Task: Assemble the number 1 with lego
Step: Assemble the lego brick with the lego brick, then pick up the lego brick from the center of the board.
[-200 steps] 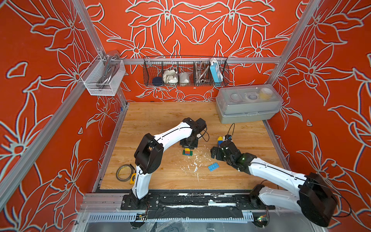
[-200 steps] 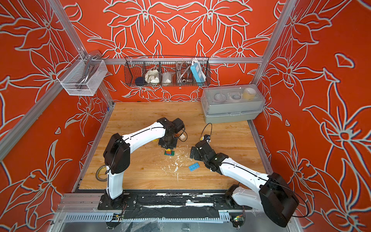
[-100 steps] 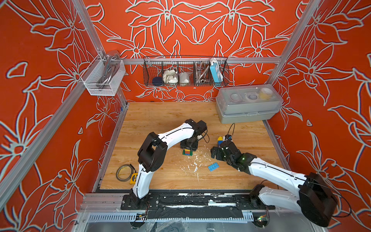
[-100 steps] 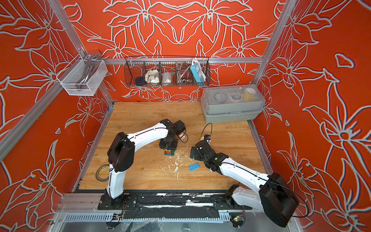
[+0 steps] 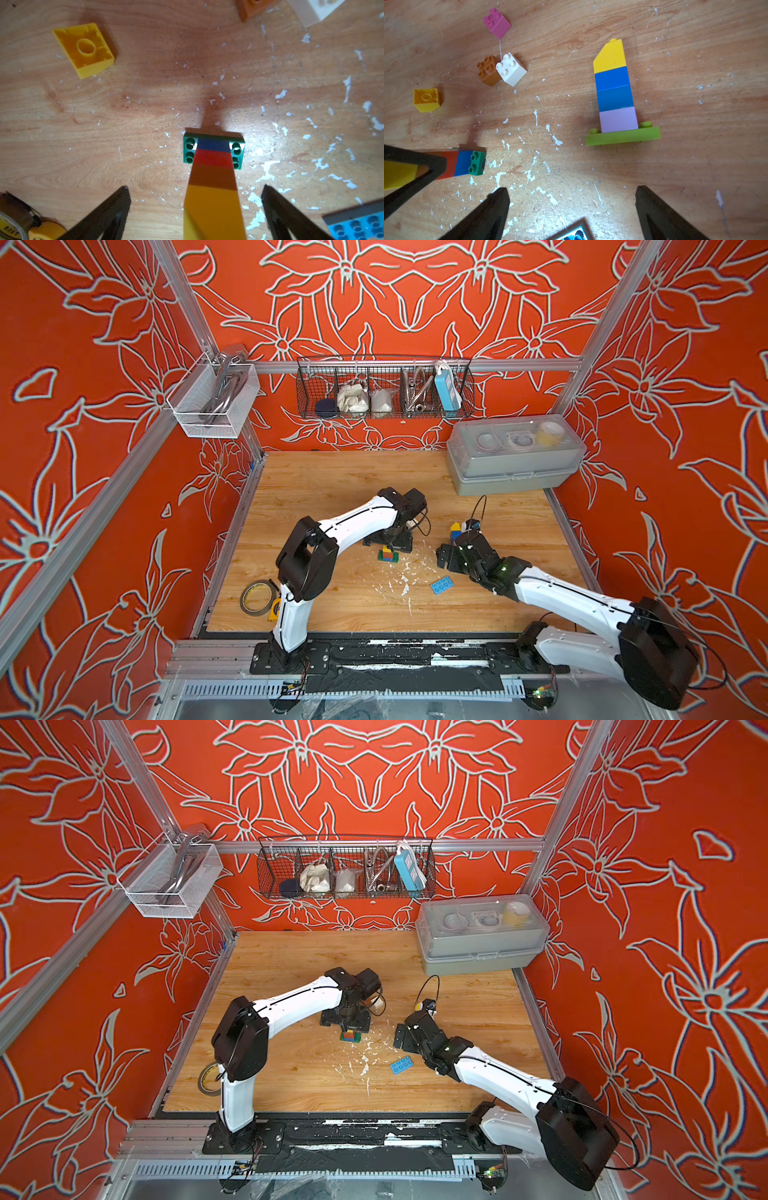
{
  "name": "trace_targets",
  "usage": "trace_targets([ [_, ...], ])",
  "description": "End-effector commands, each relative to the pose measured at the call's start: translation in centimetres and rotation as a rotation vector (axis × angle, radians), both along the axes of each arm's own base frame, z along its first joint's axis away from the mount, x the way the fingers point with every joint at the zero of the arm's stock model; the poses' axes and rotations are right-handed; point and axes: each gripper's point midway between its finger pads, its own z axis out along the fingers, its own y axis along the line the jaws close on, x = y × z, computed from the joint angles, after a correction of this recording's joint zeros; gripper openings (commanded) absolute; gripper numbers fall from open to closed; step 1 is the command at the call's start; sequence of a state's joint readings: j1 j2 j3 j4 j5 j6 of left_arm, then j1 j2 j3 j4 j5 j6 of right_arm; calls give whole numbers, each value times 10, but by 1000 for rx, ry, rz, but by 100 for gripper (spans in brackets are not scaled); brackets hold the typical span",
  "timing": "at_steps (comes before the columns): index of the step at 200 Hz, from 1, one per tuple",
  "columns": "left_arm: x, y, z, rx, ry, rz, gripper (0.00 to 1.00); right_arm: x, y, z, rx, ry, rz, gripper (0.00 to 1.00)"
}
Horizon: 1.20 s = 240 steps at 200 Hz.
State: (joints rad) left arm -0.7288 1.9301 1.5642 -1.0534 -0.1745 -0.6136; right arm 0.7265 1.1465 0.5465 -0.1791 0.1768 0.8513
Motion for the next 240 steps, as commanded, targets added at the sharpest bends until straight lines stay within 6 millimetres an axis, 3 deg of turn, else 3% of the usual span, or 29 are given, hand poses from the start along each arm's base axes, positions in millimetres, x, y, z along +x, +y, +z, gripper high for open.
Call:
trace_targets([
  [1, -2, -10, 12, -92, -107, 11, 99, -1, -4, 0, 8, -4, -12, 100],
  [65, -6, -15, 0, -257, -251, 35, 98, -3, -7, 0, 16, -18, -24, 100],
  [129, -2, -12, -21, -230, -275, 23, 77, -1, -7, 0, 14, -17, -25, 100],
  [188, 6, -5, -27, -206, -268, 49, 63, 0, -6, -1, 10, -10, -24, 100],
  [216, 8, -3, -28, -189, -254, 48, 50, 0, -6, -2, 9, -8, -24, 100],
  [240, 9, 1, -28, -164, -250, 56, 50, 0, -6, -1, 10, -8, -23, 100],
])
